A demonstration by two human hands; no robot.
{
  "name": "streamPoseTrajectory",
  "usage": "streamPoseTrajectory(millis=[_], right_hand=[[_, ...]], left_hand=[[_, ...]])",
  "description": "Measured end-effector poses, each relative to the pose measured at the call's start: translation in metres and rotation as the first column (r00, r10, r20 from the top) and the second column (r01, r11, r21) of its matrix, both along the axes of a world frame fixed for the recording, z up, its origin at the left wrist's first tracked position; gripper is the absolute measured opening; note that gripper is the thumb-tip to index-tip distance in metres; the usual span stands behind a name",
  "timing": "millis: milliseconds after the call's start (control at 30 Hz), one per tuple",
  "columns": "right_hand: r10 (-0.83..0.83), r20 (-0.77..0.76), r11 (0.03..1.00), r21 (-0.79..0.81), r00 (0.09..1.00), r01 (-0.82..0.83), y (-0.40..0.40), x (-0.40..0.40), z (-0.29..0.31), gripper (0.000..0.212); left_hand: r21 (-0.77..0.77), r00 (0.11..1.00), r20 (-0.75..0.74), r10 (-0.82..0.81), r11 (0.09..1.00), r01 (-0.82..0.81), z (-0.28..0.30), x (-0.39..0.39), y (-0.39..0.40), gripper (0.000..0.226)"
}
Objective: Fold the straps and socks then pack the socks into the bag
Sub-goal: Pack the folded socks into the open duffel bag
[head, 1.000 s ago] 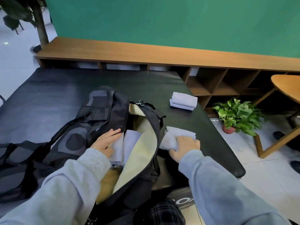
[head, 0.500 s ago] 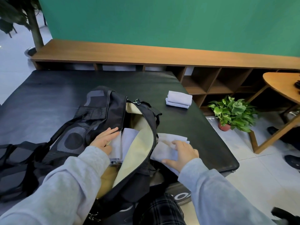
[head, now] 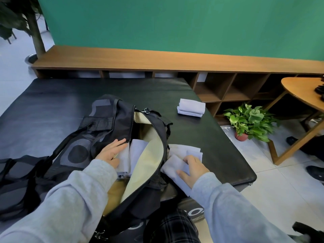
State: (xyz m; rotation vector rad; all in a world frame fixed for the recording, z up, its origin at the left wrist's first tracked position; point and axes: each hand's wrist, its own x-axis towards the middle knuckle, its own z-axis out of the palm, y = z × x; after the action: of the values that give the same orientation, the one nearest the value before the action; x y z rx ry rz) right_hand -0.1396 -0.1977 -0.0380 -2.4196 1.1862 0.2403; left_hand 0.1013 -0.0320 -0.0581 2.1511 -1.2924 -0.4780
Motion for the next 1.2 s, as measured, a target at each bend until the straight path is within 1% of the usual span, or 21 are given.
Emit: streamPoseTrajectory(millis=[67, 100, 133, 167, 233, 267, 333, 400, 467, 533, 633, 733, 767, 833, 900, 967, 1067, 1133, 1200], right_hand=[[-0.031, 0.012, 0.998, 0.055, 0.999, 0.03, -0.001, 0.0, -0.001, 0.061], [-0.039, 0.002, 0.997, 0.063, 0.999, 0.039, -0.002, 0.0, 0.0, 0.064], [-0.038, -0.013, 0.996, 0.075, 0.999, 0.039, -0.003, 0.0, 0.0, 0.062], [-0.011, -0.05, 0.997, 0.076, 0.999, 0.015, -0.003, 0.001, 0.002, 0.057], [0.068, -0.087, 0.997, 0.045, 0.994, -0.064, -0.003, 0.001, 0.005, 0.044], [0.086, -0.067, 0.996, 0.025, 0.994, -0.085, -0.003, 0.001, 0.006, 0.033], [0.043, 0.012, 0.999, 0.008, 0.999, -0.043, -0.004, 0.002, 0.012, 0.005], [-0.013, 0.107, 1.0, 0.001, 0.994, 0.013, -0.007, 0.006, 0.023, 0.013], [-0.025, 0.146, 1.0, 0.001, 0.989, 0.025, -0.016, 0.013, 0.036, 0.014], [-0.009, 0.149, 1.0, -0.006, 0.989, 0.01, -0.024, 0.021, 0.048, 0.018], [0.011, 0.075, 1.0, 0.004, 0.997, -0.011, -0.029, 0.038, 0.054, 0.022], [0.11, -0.1, 0.993, -0.028, 0.989, -0.113, -0.035, 0.05, 0.054, 0.025], [0.144, -0.149, 0.987, -0.049, 0.978, -0.152, -0.039, 0.054, 0.052, 0.026], [0.184, -0.207, 0.977, -0.068, 0.961, -0.201, -0.045, 0.057, 0.046, 0.03], [0.184, -0.211, 0.979, -0.049, 0.96, -0.198, -0.045, 0.056, 0.039, 0.035], [0.154, -0.174, 0.987, -0.024, 0.973, -0.16, -0.041, 0.051, 0.035, 0.036], [0.102, -0.136, 0.993, -0.04, 0.985, -0.109, -0.039, 0.044, 0.03, 0.039], [0.093, -0.167, 0.993, -0.05, 0.982, -0.102, -0.04, 0.043, 0.026, 0.043], [0.084, -0.212, 0.994, -0.044, 0.974, -0.095, -0.043, 0.045, 0.024, 0.04]], left_hand=[[0.012, 1.0, -0.001, 0.003, 1.0, -0.003, -0.001, 0.0, 0.0, 0.062], [0.004, 1.0, -0.001, 0.006, 1.0, -0.006, -0.002, 0.0, 0.0, 0.065], [0.004, 1.0, -0.002, 0.017, 1.0, -0.017, -0.003, 0.001, 0.0, 0.064], [0.002, 1.0, -0.003, 0.028, 1.0, -0.028, -0.002, 0.0, 0.0, 0.061], [-0.001, 0.999, 0.011, 0.033, 0.999, -0.033, -0.003, 0.0, -0.001, 0.065], [-0.001, 0.999, 0.014, 0.031, 1.0, -0.031, -0.003, 0.001, -0.002, 0.067], [0.01, 0.999, 0.026, 0.025, 1.0, -0.025, -0.003, 0.002, -0.001, 0.067], [-0.003, 0.999, 0.04, 0.026, 1.0, -0.026, -0.004, 0.002, 0.0, 0.066], [-0.014, 0.999, 0.038, 0.034, 0.999, -0.034, -0.005, 0.003, 0.0, 0.065], [-0.005, 0.999, 0.028, 0.024, 1.0, -0.024, -0.004, 0.003, 0.0, 0.064], [0.016, 1.0, 0.024, 0.01, 1.0, -0.011, -0.004, 0.003, 0.0, 0.063], [0.046, 1.0, 0.012, 0.007, 0.999, -0.008, 0.0, 0.001, -0.001, 0.058], [0.051, 1.0, 0.016, 0.002, 0.999, -0.003, 0.001, 0.0, -0.001, 0.061], [0.066, 1.0, 0.002, 0.007, 0.998, -0.007, 0.002, 0.0, -0.002, 0.061], [0.064, 1.0, -0.006, 0.002, 0.998, -0.001, 0.005, -0.002, -0.002, 0.062], [0.049, 1.0, 0.008, -0.009, 0.999, 0.009, 0.005, -0.002, 0.0, 0.073], [0.021, 1.0, 0.019, 0.001, 1.0, -0.001, 0.004, -0.001, 0.001, 0.062], [0.025, 1.0, 0.019, -0.004, 1.0, 0.003, 0.004, 0.0, 0.001, 0.063], [0.01, 0.999, 0.038, -0.01, 1.0, 0.009, 0.003, -0.001, 0.001, 0.076]])
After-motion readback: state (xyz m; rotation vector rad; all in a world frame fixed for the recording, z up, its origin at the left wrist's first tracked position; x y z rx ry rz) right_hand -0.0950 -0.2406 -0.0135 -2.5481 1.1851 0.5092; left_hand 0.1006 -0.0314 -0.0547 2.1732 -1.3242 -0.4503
